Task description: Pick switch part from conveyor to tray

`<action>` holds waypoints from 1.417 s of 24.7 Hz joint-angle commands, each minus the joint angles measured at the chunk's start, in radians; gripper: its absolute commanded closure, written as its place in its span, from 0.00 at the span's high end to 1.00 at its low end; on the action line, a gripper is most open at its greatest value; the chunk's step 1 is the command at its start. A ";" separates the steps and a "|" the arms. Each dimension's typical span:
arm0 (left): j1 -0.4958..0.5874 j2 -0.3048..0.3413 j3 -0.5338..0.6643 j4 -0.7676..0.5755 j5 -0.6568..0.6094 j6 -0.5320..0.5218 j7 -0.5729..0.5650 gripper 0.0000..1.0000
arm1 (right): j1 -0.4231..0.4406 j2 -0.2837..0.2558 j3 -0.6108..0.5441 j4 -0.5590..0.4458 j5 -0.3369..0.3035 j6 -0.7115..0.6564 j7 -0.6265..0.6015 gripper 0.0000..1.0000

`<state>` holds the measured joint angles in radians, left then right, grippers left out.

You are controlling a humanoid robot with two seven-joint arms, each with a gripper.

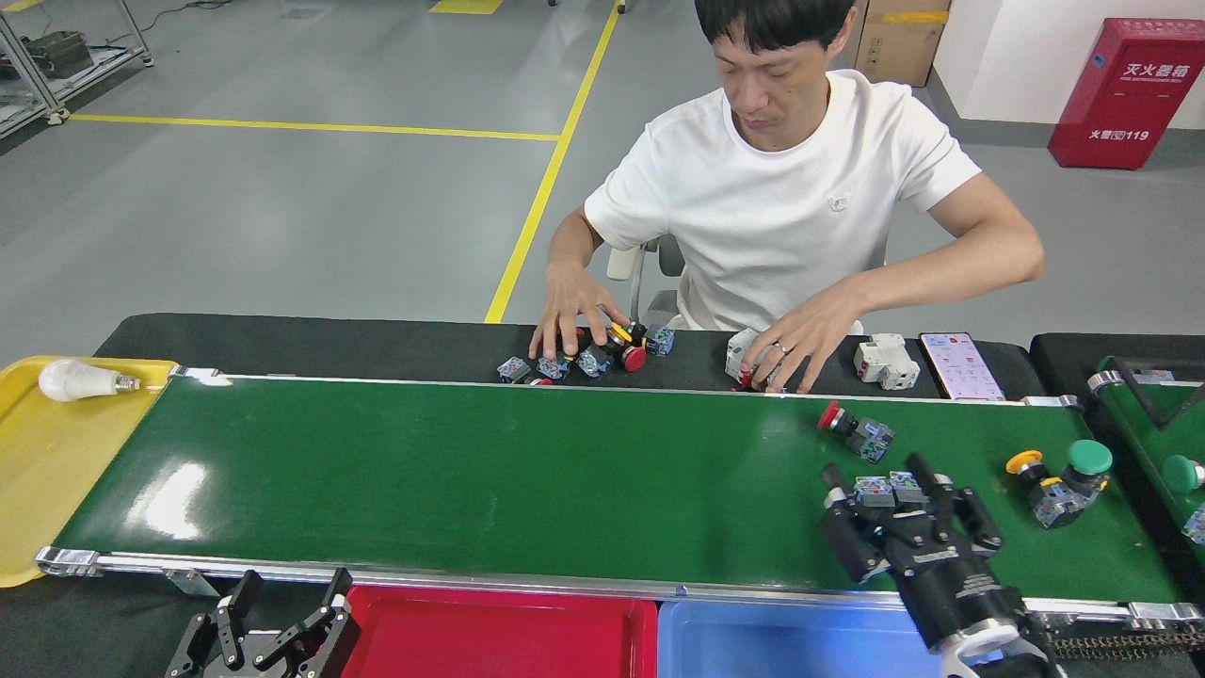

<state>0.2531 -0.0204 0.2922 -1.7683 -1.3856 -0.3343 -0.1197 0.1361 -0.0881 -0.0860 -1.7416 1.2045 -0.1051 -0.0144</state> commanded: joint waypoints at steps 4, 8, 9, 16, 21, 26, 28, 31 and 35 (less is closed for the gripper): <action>0.000 0.001 0.005 -0.011 0.000 0.001 0.006 1.00 | 0.197 -0.013 -0.035 -0.029 0.006 0.011 -0.179 1.00; -0.003 0.002 -0.001 -0.011 0.000 -0.002 0.008 1.00 | 0.227 -0.009 -0.038 -0.029 0.006 0.008 -0.210 1.00; -0.005 0.001 -0.004 -0.011 0.000 -0.002 0.008 1.00 | 0.227 -0.007 -0.037 -0.029 0.006 0.008 -0.208 1.00; -0.008 0.002 -0.028 -0.011 0.000 -0.005 0.006 1.00 | 0.151 0.028 0.015 -0.026 0.026 0.030 -0.098 1.00; -0.008 0.001 -0.033 -0.011 -0.001 0.000 0.006 1.00 | 0.048 0.110 0.115 0.004 0.142 0.126 -0.029 1.00; -0.008 -0.001 -0.033 -0.011 -0.001 0.000 0.006 1.00 | -0.055 0.122 0.264 0.106 0.195 0.278 0.053 1.00; -0.008 -0.001 -0.033 -0.011 -0.001 0.001 0.006 1.00 | -0.101 0.122 0.302 0.151 0.195 0.326 0.054 1.00; -0.009 -0.001 -0.033 -0.011 -0.001 0.001 0.005 1.00 | -0.179 0.126 0.384 0.240 0.196 0.369 0.054 1.00; -0.011 0.001 -0.035 -0.011 -0.003 0.001 0.005 1.00 | -0.250 0.156 0.427 0.335 0.195 0.400 0.054 1.00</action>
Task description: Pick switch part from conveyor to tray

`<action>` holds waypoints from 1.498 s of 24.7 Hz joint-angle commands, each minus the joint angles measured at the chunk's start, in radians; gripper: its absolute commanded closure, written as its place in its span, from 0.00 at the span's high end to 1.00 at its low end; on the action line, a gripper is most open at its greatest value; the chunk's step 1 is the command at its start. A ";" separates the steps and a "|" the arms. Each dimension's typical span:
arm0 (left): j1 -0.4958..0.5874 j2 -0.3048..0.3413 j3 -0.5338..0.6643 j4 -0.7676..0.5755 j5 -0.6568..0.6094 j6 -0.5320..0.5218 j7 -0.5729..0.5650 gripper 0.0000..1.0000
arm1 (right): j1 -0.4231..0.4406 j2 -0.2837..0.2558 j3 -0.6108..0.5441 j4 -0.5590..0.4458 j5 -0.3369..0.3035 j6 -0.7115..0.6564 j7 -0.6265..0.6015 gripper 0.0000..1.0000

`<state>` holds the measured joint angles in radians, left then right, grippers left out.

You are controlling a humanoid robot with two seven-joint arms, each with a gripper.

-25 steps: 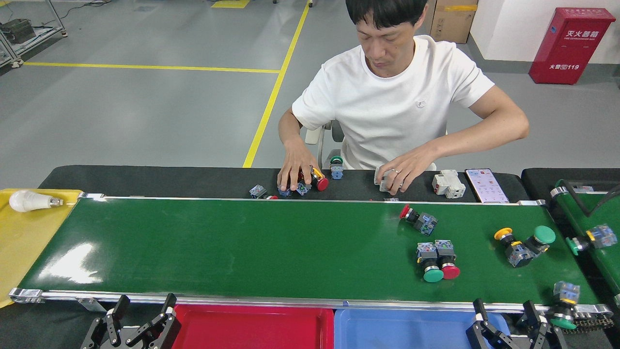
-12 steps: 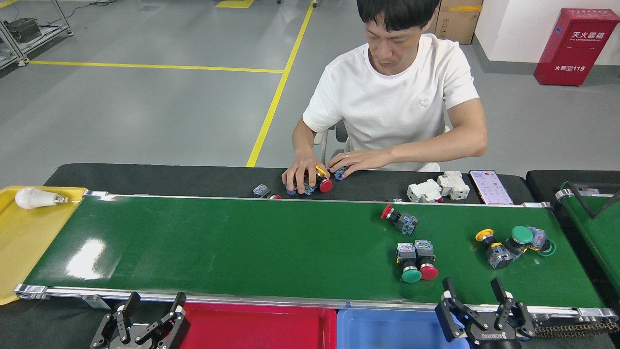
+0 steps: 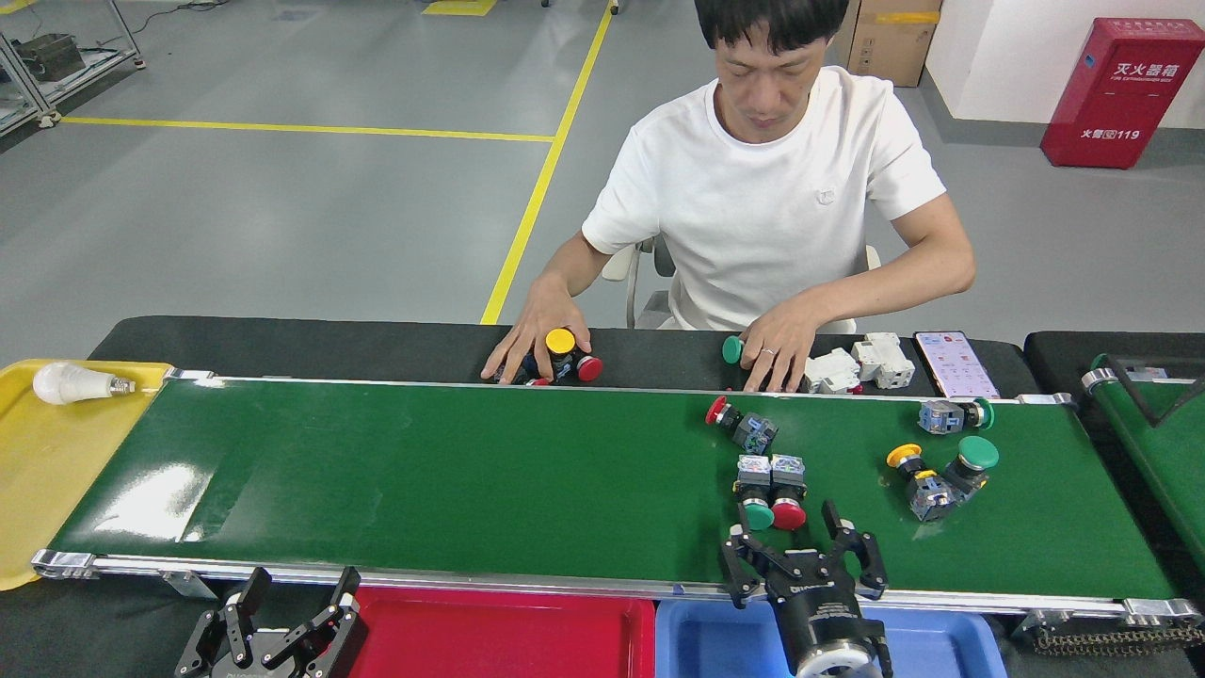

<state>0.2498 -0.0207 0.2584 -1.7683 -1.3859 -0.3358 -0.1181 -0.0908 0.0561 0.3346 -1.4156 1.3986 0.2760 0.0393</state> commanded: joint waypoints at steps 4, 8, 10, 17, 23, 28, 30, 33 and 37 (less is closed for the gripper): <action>-0.009 0.001 -0.001 -0.011 -0.002 0.003 0.001 1.00 | -0.083 0.039 0.006 0.076 -0.003 0.020 0.001 1.00; -0.009 0.001 -0.002 -0.011 -0.002 0.003 0.003 1.00 | -0.093 0.041 0.008 0.086 -0.012 0.002 0.028 0.65; -0.009 0.001 -0.002 -0.011 -0.002 0.003 0.001 1.00 | -0.099 0.037 0.008 0.083 -0.010 -0.009 0.042 0.38; -0.018 0.008 -0.010 -0.011 -0.004 -0.002 0.001 1.00 | -0.061 0.036 0.009 -0.010 -0.012 -0.096 0.043 0.23; -0.130 0.030 -0.099 -0.011 -0.041 -0.003 -0.017 1.00 | 0.218 0.021 0.008 -0.322 -0.013 -0.483 0.040 0.24; -0.310 0.035 -0.251 0.142 -0.145 0.004 -0.029 1.00 | 0.306 0.022 0.012 -0.324 -0.012 -0.791 0.059 0.44; -0.386 0.021 -0.283 0.248 -0.174 0.014 -0.035 1.00 | 0.307 0.031 0.038 -0.316 -0.013 -0.804 0.091 1.00; -0.503 0.008 -0.292 0.403 -0.196 0.034 -0.035 1.00 | 0.295 0.031 0.057 -0.301 -0.018 -0.802 0.109 1.00; -0.535 0.008 -0.294 0.441 -0.193 0.034 -0.035 1.00 | 0.284 0.028 0.049 -0.296 -0.023 -0.798 0.109 1.00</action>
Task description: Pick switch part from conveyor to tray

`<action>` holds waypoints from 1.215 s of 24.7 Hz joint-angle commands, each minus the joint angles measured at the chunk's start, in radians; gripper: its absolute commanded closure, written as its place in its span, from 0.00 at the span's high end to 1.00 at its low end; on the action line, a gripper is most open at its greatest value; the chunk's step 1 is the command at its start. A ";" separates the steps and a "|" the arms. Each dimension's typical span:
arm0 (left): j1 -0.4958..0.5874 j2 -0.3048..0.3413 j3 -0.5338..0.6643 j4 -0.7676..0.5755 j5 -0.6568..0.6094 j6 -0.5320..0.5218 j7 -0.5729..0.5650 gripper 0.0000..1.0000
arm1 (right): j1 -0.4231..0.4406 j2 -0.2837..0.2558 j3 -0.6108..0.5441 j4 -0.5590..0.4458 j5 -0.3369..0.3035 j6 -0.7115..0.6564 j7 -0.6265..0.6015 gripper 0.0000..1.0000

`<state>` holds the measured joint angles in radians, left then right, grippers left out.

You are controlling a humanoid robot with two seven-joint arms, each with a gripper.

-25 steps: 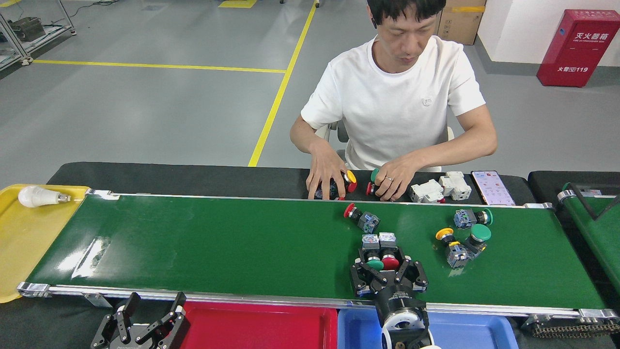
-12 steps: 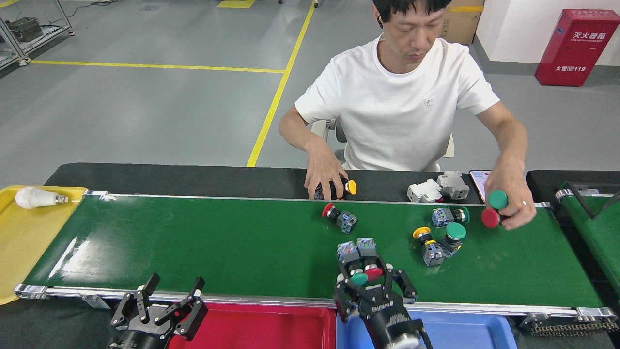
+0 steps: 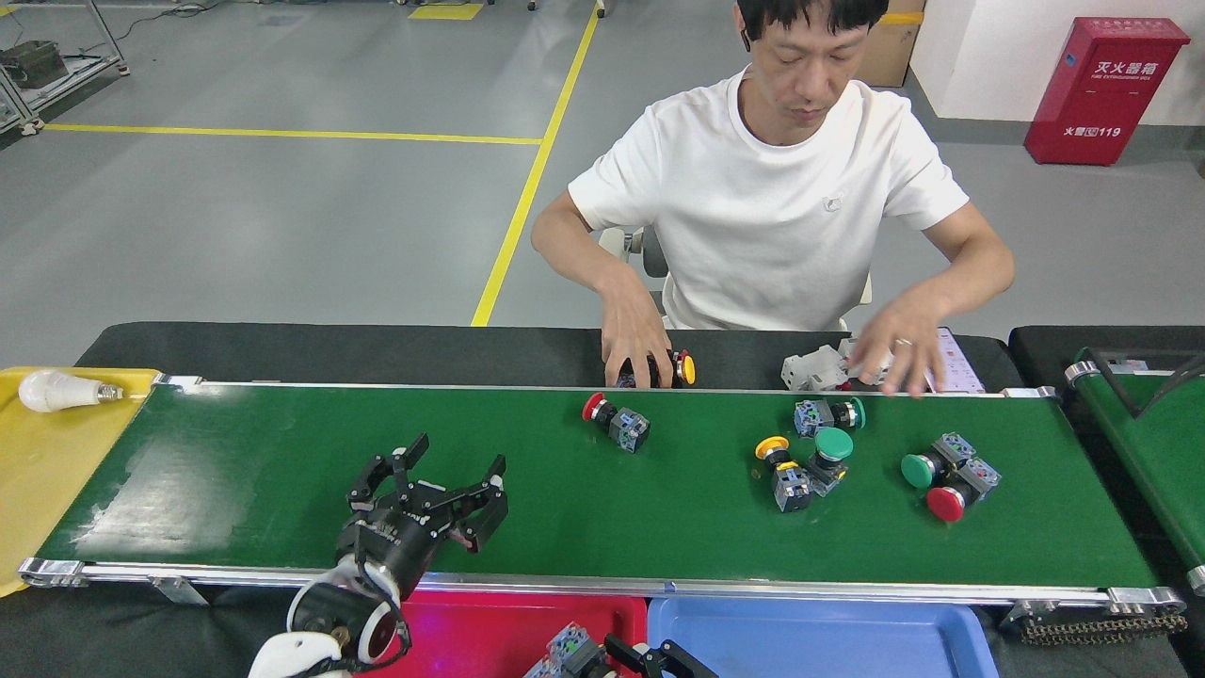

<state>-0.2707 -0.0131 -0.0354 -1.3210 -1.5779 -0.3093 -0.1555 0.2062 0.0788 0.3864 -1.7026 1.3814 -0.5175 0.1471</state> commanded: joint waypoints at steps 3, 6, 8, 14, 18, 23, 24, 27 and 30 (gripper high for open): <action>-0.012 -0.001 -0.003 -0.001 -0.004 0.006 0.002 1.00 | -0.031 0.010 -0.067 -0.019 -0.013 0.017 0.000 1.00; -0.019 -0.005 -0.032 0.031 -0.020 0.018 0.004 1.00 | -0.059 0.013 -0.182 -0.020 -0.013 0.066 -0.003 1.00; -0.053 -0.022 -0.069 0.095 -0.031 0.065 0.002 1.00 | -0.067 0.013 -0.235 -0.022 -0.013 0.125 -0.011 1.00; -0.168 -0.042 -0.084 0.226 -0.030 0.111 0.001 1.00 | -0.053 0.003 -0.365 -0.068 -0.013 0.376 -0.228 1.00; -0.188 -0.047 -0.084 0.246 -0.027 0.114 -0.022 1.00 | -0.005 0.001 -0.431 -0.068 -0.013 0.458 -0.253 1.00; -0.212 -0.064 -0.081 0.292 -0.024 0.124 -0.041 1.00 | 0.099 -0.022 -0.463 -0.068 -0.013 0.452 -0.317 1.00; -0.219 -0.064 -0.081 0.298 -0.022 0.127 -0.042 1.00 | 0.105 -0.024 -0.462 -0.068 -0.012 0.452 -0.319 1.00; -0.246 -0.064 -0.078 0.327 -0.020 0.127 -0.042 1.00 | 0.088 -0.024 -0.455 -0.065 -0.005 0.459 -0.310 1.00; -0.295 -0.065 -0.060 0.401 -0.019 0.128 -0.041 1.00 | 0.019 -0.017 -0.428 -0.049 0.007 0.467 -0.225 1.00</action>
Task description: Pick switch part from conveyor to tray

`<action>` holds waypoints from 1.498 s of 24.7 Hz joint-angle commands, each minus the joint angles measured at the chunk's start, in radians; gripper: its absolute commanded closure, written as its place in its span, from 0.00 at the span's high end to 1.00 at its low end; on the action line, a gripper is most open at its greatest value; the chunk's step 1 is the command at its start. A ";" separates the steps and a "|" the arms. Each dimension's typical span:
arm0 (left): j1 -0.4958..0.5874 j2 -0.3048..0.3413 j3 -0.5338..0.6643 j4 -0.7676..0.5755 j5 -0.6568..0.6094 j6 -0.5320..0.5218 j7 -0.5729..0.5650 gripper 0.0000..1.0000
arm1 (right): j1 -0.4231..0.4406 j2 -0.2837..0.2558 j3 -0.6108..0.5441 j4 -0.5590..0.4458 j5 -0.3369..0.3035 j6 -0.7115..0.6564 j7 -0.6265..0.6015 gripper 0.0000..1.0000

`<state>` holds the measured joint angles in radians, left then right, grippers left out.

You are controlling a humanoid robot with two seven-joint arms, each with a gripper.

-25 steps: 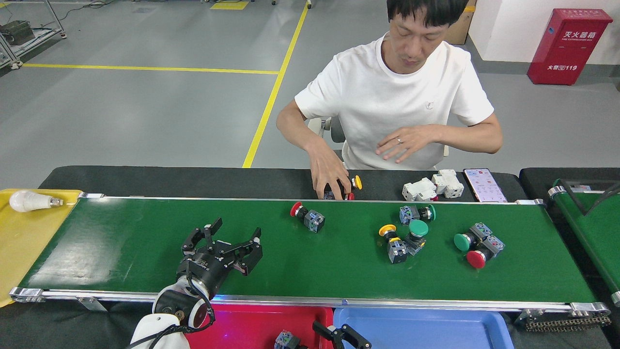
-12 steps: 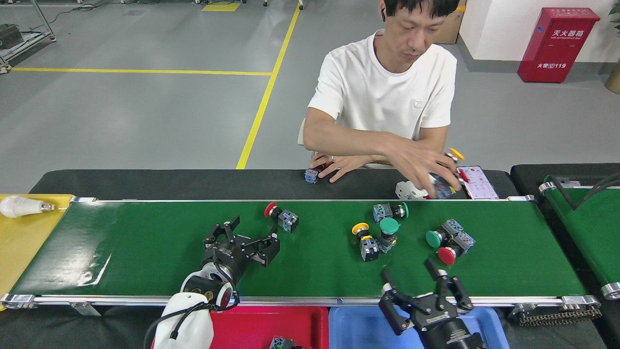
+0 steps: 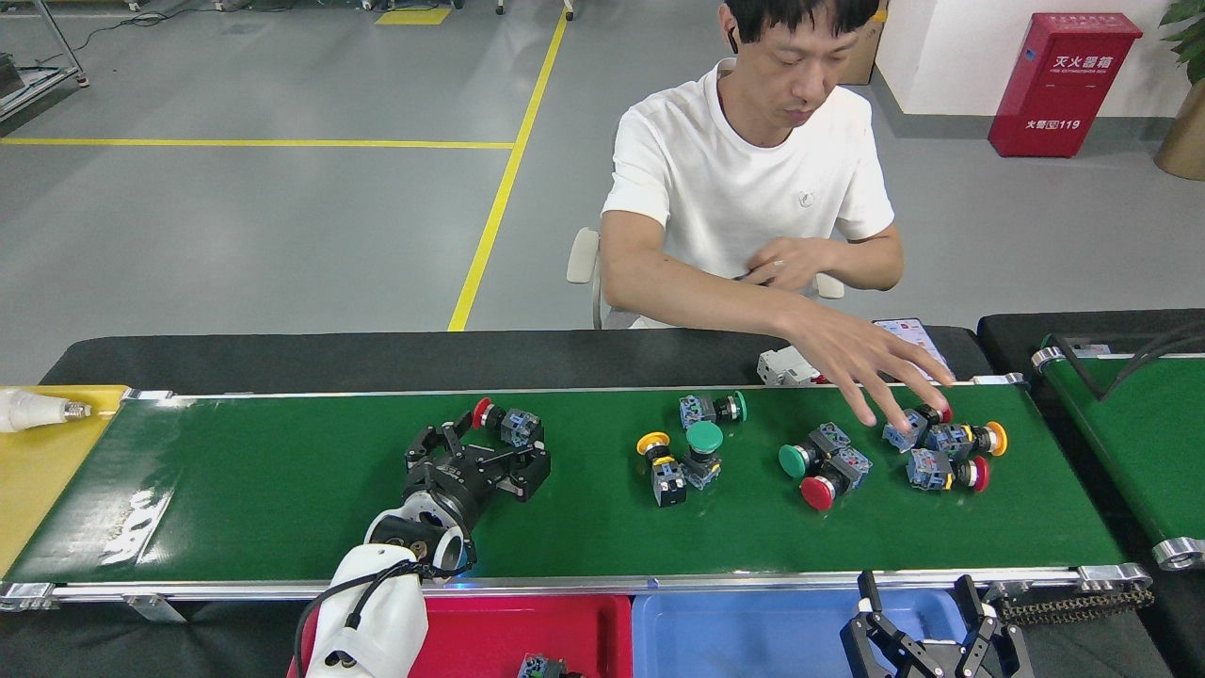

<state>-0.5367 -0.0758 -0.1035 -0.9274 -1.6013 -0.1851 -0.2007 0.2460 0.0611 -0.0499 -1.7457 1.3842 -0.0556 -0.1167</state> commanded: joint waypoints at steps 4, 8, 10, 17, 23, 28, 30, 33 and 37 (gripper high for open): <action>-0.075 -0.001 0.013 0.096 0.006 0.006 0.014 1.00 | -0.128 0.013 0.133 0.098 0.070 0.105 0.109 1.00; -0.077 0.002 0.012 0.120 0.006 0.009 0.014 1.00 | -0.263 0.009 0.271 0.239 0.082 0.267 0.157 1.00; -0.077 0.007 0.012 0.120 0.004 0.012 0.015 0.94 | -0.330 0.014 0.295 0.288 0.081 0.313 0.180 1.00; -0.054 0.016 0.004 0.110 0.020 -0.023 0.099 0.20 | -0.444 0.065 0.380 0.420 0.076 0.369 0.207 1.00; 0.044 0.022 0.012 -0.050 0.043 -0.082 0.104 0.04 | -0.485 0.074 0.374 0.485 0.062 0.372 0.253 0.98; 0.179 0.060 0.027 -0.277 0.077 -0.085 0.093 0.04 | -0.514 0.060 0.374 0.502 -0.066 0.362 0.255 0.79; 0.253 0.083 0.027 -0.386 0.080 -0.086 0.092 0.04 | -0.519 0.052 0.377 0.497 -0.089 0.335 0.256 0.50; 0.380 0.117 0.027 -0.525 0.093 -0.088 0.092 0.04 | -0.522 0.045 0.375 0.495 -0.125 0.267 0.295 0.34; 0.641 0.180 0.058 -0.757 0.096 -0.096 0.099 0.05 | -0.524 0.043 0.371 0.488 -0.149 0.224 0.299 0.19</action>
<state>0.0853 0.0913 -0.0555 -1.6330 -1.5086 -0.2759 -0.1148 -0.2602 0.1044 0.3234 -1.2489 1.2402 0.1935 0.1713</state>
